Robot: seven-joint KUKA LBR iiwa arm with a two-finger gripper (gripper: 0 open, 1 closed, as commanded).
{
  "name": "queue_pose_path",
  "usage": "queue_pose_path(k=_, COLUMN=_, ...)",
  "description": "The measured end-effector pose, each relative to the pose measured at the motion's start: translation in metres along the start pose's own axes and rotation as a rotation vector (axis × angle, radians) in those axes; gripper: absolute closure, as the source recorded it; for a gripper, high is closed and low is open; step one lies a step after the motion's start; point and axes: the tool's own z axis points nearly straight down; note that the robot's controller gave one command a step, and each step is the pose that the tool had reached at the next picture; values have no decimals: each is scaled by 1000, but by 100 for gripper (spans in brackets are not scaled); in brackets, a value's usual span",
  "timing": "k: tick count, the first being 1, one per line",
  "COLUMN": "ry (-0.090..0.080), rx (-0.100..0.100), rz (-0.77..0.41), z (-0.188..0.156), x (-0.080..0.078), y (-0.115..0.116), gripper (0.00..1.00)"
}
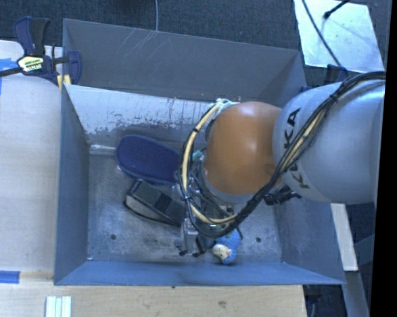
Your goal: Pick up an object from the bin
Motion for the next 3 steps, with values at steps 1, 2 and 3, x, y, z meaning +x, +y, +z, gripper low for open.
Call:
queue_pose_path(k=1, ry=-16, rx=-3, rz=73, z=87, x=1, y=-17, gripper=0)
queue_pose_path(k=2, ry=-23, rx=-4, rz=74, z=84, x=-2, y=-17, gripper=0)
queue_pose_path(k=3, ry=-27, rx=-5, rz=75, z=83, x=-3, y=-17, gripper=0)
